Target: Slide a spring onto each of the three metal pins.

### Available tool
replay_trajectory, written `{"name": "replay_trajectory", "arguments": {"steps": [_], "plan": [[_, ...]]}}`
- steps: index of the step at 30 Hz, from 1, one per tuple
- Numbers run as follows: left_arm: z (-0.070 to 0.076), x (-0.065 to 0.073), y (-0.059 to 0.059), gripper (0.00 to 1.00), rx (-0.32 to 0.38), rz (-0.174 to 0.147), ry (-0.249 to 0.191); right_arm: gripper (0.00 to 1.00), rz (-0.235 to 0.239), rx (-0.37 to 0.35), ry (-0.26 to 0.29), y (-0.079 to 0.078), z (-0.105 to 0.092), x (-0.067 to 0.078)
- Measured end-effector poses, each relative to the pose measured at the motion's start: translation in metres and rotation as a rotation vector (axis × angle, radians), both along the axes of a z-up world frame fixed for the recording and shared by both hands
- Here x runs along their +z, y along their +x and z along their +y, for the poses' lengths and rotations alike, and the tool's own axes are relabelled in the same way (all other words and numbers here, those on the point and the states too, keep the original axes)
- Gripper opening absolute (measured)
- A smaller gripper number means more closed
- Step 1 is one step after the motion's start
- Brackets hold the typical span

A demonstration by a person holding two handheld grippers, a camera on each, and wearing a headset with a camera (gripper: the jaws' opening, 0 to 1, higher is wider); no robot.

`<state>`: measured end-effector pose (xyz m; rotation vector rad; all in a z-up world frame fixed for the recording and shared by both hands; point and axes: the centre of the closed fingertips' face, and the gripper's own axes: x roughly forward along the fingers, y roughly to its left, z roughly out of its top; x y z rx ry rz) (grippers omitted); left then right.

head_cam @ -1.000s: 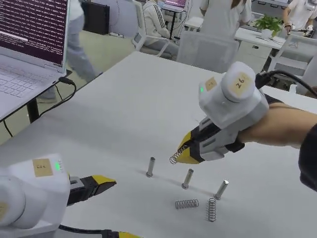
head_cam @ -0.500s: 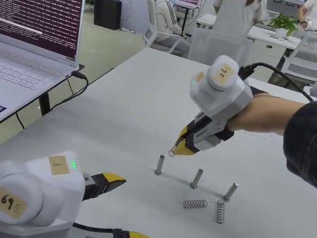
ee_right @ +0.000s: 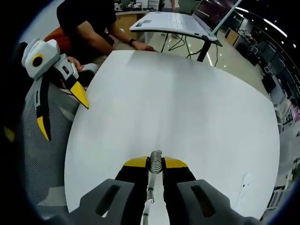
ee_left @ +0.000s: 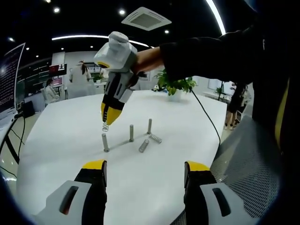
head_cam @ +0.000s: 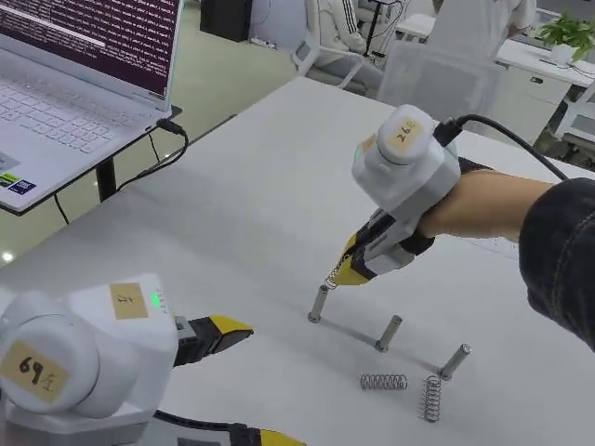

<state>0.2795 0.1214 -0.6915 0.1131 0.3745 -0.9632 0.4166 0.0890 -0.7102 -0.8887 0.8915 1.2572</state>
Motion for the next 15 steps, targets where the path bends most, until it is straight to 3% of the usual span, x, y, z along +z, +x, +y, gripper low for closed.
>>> {"name": "replay_trajectory", "arguments": {"steps": [15], "plan": [[0.0021, -0.0025, 0.0007, 0.63, 0.007, 0.012, 0.003, 0.09, 0.032, 0.026, -0.039, 0.0050, 0.0049, -0.0078]]}}
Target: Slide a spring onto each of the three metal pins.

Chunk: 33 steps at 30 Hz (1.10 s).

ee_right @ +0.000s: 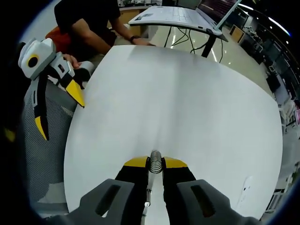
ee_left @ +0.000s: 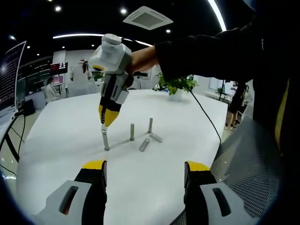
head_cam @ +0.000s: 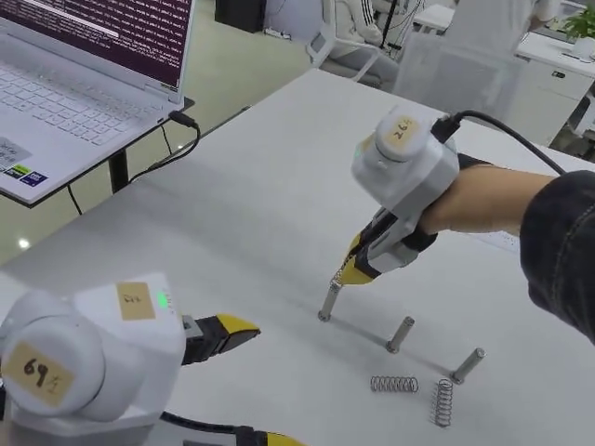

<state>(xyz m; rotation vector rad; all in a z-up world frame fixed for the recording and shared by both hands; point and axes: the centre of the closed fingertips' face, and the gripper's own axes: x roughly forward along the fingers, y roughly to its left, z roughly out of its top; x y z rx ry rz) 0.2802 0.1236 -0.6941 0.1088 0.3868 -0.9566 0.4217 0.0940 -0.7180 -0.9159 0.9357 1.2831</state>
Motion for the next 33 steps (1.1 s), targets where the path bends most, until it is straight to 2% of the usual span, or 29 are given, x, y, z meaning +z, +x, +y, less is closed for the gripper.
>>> {"name": "replay_trajectory", "arguments": {"steps": [6, 14, 19, 22, 33], "plan": [[0.001, 0.000, -0.001, 0.63, -0.003, 0.000, 0.004, 0.09, 0.009, 0.001, -0.015, 0.000, 0.002, -0.004], [0.002, 0.001, 0.000, 0.63, -0.002, 0.000, -0.001, 0.09, 0.019, 0.007, -0.056, 0.000, 0.001, -0.017], [0.002, 0.001, 0.000, 0.62, -0.001, 0.001, 0.000, 0.09, 0.032, 0.003, -0.086, -0.001, 0.001, -0.029], [0.002, 0.001, 0.000, 0.62, 0.000, 0.002, -0.002, 0.09, 0.021, 0.017, -0.111, -0.001, 0.000, -0.038], [0.001, 0.001, 0.000, 0.62, -0.001, 0.006, -0.003, 0.09, 0.030, 0.027, -0.134, -0.006, -0.001, -0.061]]}}
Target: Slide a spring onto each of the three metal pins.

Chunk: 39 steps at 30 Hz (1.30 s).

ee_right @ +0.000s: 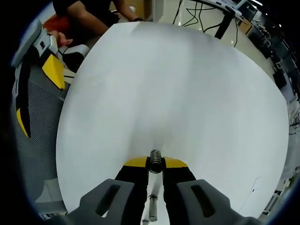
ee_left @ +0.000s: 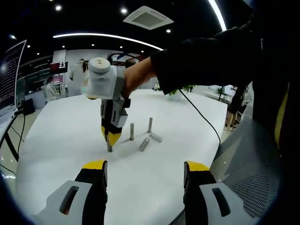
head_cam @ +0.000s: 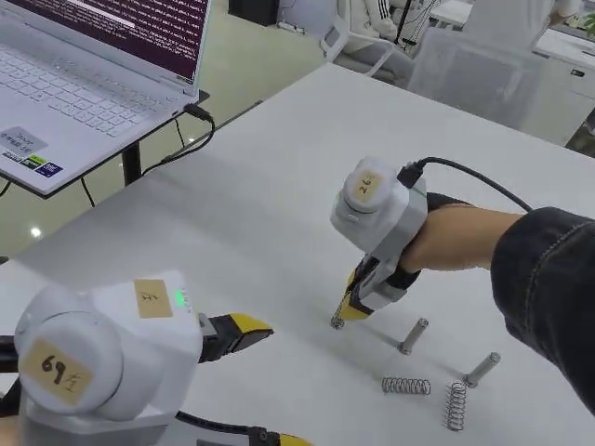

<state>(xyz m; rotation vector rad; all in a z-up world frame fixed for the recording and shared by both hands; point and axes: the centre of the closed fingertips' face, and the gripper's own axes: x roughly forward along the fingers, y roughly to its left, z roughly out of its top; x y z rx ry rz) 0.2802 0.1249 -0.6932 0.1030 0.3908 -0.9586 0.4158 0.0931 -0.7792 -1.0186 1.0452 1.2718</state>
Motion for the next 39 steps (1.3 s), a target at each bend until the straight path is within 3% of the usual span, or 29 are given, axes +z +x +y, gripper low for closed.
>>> {"name": "replay_trajectory", "arguments": {"steps": [17, 31, 39], "plan": [[0.001, 0.000, 0.001, 0.62, 0.005, -0.006, 0.004, 0.12, -0.011, 0.001, 0.004, -0.001, -0.002, -0.002], [-0.001, -0.002, 0.000, 0.61, -0.010, -0.003, 0.014, 0.32, -0.025, -0.036, 0.051, -0.003, -0.011, 0.006], [-0.003, -0.003, -0.002, 0.61, -0.035, -0.005, 0.030, 0.41, -0.050, -0.094, 0.128, -0.002, -0.015, 0.022]]}}
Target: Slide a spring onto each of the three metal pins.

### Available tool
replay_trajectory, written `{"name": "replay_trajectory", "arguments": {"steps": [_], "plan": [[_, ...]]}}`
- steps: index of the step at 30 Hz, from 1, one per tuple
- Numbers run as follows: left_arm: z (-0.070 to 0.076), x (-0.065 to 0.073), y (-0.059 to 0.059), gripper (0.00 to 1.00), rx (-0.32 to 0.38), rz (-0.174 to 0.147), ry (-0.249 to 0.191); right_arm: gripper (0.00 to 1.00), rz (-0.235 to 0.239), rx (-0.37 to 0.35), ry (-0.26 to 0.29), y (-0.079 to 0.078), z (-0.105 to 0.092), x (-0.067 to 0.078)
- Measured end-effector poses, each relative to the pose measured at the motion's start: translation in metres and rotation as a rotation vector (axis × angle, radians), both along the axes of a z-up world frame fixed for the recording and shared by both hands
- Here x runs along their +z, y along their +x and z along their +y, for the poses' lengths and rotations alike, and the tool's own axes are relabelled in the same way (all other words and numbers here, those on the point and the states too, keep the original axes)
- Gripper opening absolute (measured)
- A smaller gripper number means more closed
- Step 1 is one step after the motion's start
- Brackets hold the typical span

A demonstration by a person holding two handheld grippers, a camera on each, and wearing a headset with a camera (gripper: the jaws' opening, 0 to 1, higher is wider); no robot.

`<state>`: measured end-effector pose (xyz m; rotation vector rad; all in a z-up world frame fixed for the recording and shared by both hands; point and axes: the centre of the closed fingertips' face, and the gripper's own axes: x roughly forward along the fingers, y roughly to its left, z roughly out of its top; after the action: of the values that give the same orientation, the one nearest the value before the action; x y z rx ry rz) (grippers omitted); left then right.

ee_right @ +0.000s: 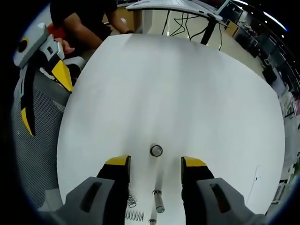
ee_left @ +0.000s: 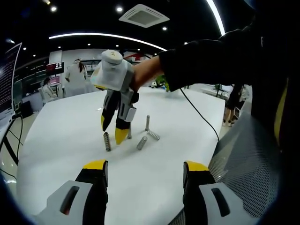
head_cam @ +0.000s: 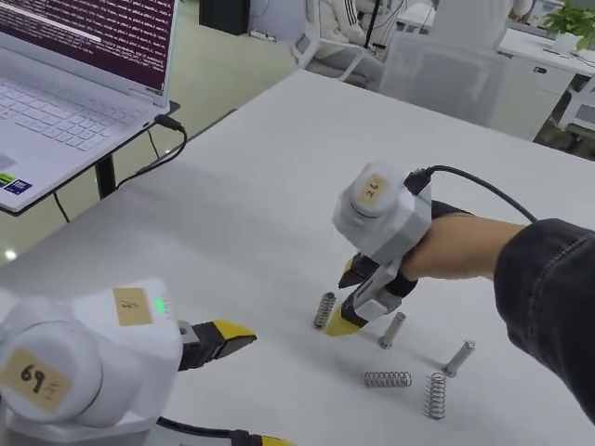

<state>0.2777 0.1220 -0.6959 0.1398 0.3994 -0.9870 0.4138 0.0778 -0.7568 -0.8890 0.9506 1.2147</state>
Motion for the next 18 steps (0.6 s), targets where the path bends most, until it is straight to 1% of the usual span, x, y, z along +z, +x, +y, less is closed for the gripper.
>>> {"name": "replay_trajectory", "arguments": {"steps": [2, 3, 5, 8, 10, 12, 14, 18], "plan": [[-0.001, 0.000, 0.000, 0.61, -0.011, -0.003, 0.008, 0.42, -0.004, -0.007, 0.012, -0.001, -0.002, 0.003], [-0.002, 0.000, 0.000, 0.61, -0.017, -0.004, 0.013, 0.43, -0.017, -0.016, 0.025, -0.001, -0.004, 0.006], [-0.003, 0.000, 0.001, 0.61, -0.024, -0.008, 0.020, 0.45, -0.028, -0.029, 0.038, 0.000, -0.007, 0.011], [-0.009, 0.001, 0.002, 0.61, -0.047, -0.013, 0.028, 0.45, -0.044, -0.053, 0.090, -0.003, -0.009, 0.025], [-0.014, 0.002, 0.001, 0.61, -0.072, -0.018, 0.037, 0.46, -0.067, -0.063, 0.122, -0.004, -0.009, 0.035], [-0.016, 0.004, 0.001, 0.61, -0.092, -0.025, 0.052, 0.46, -0.080, -0.073, 0.141, -0.005, -0.011, 0.042], [-0.016, 0.007, 0.003, 0.61, -0.101, -0.030, 0.056, 0.46, -0.104, -0.086, 0.160, -0.005, -0.015, 0.050], [-0.014, 0.013, 0.009, 0.60, -0.118, -0.039, 0.065, 0.46, -0.141, -0.120, 0.217, -0.008, -0.022, 0.069]]}}
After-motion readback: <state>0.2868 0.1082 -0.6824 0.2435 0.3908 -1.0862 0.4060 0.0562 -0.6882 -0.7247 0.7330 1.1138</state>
